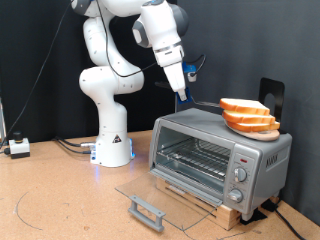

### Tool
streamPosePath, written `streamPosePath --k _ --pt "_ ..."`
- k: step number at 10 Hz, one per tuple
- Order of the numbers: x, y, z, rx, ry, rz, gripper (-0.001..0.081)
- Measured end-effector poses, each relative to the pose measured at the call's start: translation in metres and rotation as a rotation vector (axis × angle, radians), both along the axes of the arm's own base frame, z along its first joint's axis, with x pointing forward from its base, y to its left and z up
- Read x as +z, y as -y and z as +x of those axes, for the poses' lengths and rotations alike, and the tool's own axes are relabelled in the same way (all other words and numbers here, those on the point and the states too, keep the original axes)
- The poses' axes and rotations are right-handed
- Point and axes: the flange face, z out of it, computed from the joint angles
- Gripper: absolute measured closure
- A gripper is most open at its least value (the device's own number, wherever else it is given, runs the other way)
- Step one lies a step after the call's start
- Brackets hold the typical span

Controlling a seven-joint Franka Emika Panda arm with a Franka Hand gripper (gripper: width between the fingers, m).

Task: Make a piece of toast with the oven

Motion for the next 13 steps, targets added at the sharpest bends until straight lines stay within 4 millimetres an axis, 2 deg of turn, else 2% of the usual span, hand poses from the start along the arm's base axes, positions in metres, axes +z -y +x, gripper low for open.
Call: streamPosePath --k 3,6,13 --pt "0.002 -0.005 0.000 -0.014 -0.004 0.000 0.0389" --pt "-0.004 -0.014 0.009 -0.045 -0.002 -0.015 0.0389" --pt "-0.019 -0.053 0.032 -0.024 -0.021 -0.026 0.0389"
